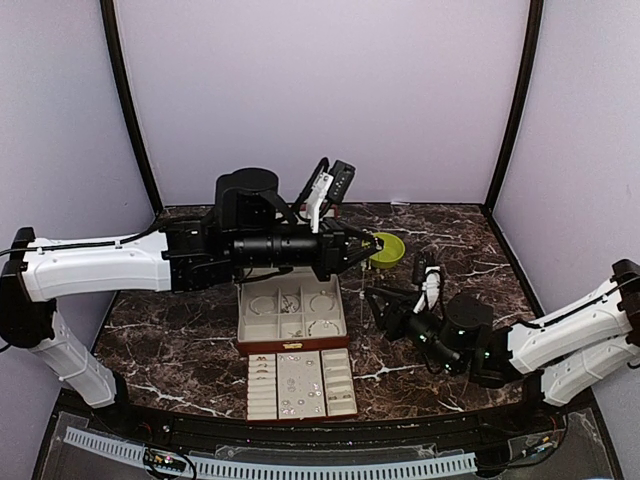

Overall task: Organize the mixed jewelry
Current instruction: Pass from the left arm to the right

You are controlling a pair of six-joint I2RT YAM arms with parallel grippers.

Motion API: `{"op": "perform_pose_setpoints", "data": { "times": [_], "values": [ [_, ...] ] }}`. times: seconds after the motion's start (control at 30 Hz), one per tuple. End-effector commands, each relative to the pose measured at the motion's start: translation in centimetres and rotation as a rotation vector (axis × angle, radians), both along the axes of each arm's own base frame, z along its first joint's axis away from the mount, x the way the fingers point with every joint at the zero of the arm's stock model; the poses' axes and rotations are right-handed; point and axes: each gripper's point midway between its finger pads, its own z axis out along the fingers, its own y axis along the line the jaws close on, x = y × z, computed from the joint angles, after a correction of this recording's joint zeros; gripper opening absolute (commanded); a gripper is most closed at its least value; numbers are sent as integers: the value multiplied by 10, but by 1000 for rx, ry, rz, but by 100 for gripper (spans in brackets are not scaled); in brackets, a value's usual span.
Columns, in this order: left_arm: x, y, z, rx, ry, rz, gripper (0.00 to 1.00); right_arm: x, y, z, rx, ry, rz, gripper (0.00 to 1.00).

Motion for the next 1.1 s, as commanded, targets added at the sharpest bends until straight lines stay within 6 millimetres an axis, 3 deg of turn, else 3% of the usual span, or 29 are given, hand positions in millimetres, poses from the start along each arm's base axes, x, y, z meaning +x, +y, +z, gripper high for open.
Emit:
{"op": "perform_pose_setpoints", "data": {
  "times": [0.0,0.3,0.53,0.6,0.7,0.87,1.0,1.07],
  "values": [
    [-6,10,37,-66,-22,-13,0,9,3,13,78,-26,10,39],
    [-7,17,42,-68,-32,0,0,15,8,3,84,-14,31,33],
    [-6,26,38,-61,-42,29,0,16,0,9,97,-26,20,3],
    [-5,31,34,-53,-44,49,0,17,-6,14,100,-30,4,0],
    [2,42,14,-15,-39,108,0,17,-16,27,95,-42,-15,0],
    [9,60,-34,74,4,195,0,12,-24,51,29,-60,-7,0],
    [5,62,-65,110,41,185,0,9,-28,56,-72,-33,7,0],
    [0,58,-76,119,51,144,12,6,-27,61,-111,-24,26,0]
  ]
}}
